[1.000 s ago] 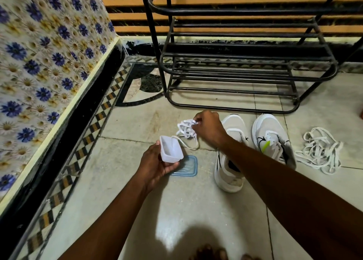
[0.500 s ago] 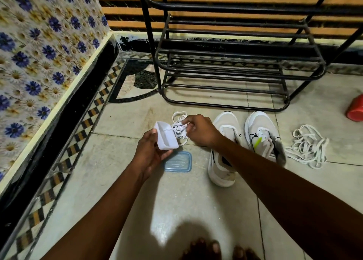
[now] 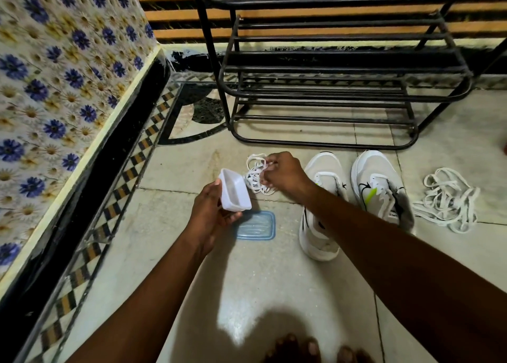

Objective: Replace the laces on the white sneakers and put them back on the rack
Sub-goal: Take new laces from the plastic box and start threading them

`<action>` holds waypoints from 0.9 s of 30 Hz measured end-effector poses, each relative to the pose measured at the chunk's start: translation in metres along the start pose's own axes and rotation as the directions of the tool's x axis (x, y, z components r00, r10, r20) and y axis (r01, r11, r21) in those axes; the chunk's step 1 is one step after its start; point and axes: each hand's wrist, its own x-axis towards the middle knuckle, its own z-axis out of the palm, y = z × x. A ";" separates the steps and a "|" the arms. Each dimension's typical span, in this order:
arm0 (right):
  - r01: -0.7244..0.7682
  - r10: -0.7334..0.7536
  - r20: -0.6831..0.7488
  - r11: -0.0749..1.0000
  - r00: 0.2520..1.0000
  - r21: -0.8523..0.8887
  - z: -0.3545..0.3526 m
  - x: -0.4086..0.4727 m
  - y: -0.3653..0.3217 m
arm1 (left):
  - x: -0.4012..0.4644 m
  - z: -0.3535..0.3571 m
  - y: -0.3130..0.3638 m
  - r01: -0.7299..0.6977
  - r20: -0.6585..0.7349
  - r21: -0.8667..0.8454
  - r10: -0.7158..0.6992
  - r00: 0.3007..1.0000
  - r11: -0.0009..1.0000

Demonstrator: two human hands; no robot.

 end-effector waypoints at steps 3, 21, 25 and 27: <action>0.039 -0.038 0.036 0.998 0.999 -0.049 -0.010 0.002 -0.003 | -0.002 0.004 0.001 0.038 -0.007 -0.010 -0.038 0.999 0.999; 0.241 -0.327 -0.238 0.914 0.915 -0.327 -0.203 -0.172 0.005 | -0.092 0.178 -0.013 -0.122 0.449 0.415 -0.087 0.889 0.902; 0.132 -0.227 -0.392 0.958 0.892 -0.254 -0.232 -0.192 0.027 | -0.112 0.192 -0.025 -0.313 0.458 0.460 0.080 0.885 0.831; 0.090 -0.173 -0.459 0.977 0.871 -0.195 -0.239 -0.200 0.035 | -0.116 0.193 -0.037 -0.492 0.534 0.540 0.173 0.827 0.684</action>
